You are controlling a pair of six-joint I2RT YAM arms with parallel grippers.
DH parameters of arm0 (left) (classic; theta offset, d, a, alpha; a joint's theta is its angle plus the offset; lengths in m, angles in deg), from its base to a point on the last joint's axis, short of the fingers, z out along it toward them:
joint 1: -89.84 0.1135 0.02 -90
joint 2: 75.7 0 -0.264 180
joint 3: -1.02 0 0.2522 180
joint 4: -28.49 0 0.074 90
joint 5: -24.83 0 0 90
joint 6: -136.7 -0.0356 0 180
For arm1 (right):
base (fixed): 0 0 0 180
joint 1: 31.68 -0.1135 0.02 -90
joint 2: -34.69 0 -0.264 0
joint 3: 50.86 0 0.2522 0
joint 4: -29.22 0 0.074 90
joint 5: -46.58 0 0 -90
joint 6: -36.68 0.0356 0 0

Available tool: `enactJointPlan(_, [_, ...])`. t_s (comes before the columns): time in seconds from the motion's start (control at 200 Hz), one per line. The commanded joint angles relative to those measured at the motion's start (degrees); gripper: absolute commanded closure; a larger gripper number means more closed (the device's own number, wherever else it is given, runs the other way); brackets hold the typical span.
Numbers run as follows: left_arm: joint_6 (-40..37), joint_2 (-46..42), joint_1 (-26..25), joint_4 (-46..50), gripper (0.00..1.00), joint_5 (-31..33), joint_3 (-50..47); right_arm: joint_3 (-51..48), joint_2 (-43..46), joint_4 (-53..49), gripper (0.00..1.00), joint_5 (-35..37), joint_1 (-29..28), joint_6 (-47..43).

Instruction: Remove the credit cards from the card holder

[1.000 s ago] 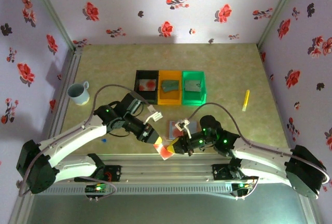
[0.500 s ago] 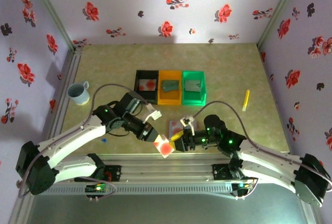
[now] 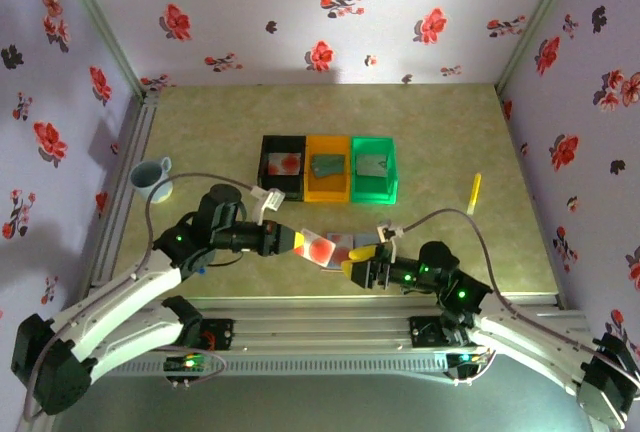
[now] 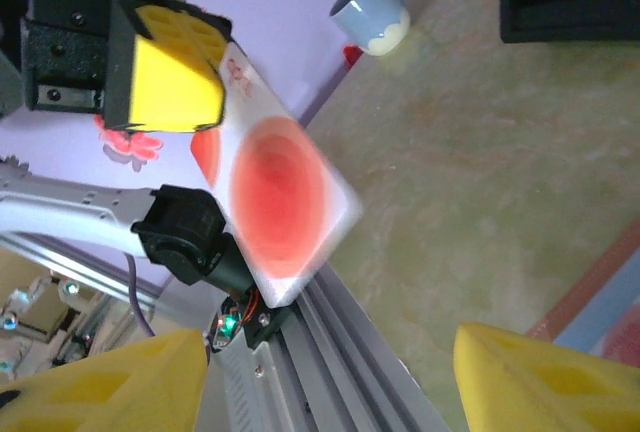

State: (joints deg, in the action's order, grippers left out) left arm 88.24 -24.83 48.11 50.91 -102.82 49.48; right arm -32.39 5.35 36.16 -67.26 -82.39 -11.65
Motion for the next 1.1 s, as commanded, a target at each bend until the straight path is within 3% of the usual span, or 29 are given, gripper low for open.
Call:
enactJointPlan(0.0, [7.76,-1.60,-1.17,-11.70,1.00,2.33,-3.07,-1.28,0.43,10.26,0.34,3.46,-0.28,4.73])
enactJointPlan(0.3, [11.21,-2.12,-8.36,-19.64,1.00,8.08,-6.40,-1.04,-4.15,15.88,0.38,6.13,-1.86,5.51])
enactJointPlan(0.465, [12.06,-2.40,-9.67,-21.94,1.00,9.91,-7.07,-1.27,-6.16,17.62,0.44,5.97,-2.06,6.01])
enactJointPlan(1.095, [13.39,-1.97,-11.35,-27.03,1.00,11.97,-9.23,-1.60,-5.20,19.78,0.96,4.18,-3.92,5.49])
